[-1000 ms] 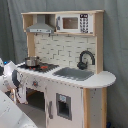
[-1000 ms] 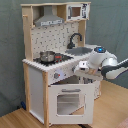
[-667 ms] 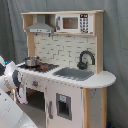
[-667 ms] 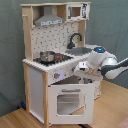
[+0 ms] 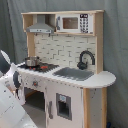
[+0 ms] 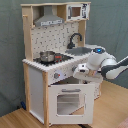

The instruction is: Play with the kitchen

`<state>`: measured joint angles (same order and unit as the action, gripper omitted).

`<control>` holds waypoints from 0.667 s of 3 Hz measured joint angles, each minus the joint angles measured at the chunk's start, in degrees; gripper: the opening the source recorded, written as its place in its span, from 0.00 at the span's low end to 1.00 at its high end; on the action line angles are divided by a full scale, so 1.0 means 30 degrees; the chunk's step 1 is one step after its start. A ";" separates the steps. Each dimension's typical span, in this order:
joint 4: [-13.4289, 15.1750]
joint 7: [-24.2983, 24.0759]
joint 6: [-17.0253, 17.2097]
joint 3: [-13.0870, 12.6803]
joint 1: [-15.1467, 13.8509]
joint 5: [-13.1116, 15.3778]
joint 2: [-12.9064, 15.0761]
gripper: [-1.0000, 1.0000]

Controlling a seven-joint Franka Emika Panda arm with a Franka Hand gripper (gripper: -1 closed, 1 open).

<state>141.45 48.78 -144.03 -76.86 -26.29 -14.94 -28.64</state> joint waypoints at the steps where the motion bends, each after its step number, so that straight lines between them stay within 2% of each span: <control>1: -0.0015 -0.0063 -0.0571 -0.1539 -0.0783 0.0000 0.0607 0.00; 2: -0.0228 -0.0623 -0.0979 -0.3171 -0.1615 0.0000 0.0736 0.00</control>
<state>140.76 46.92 -146.97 -86.37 -31.14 -14.94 -26.43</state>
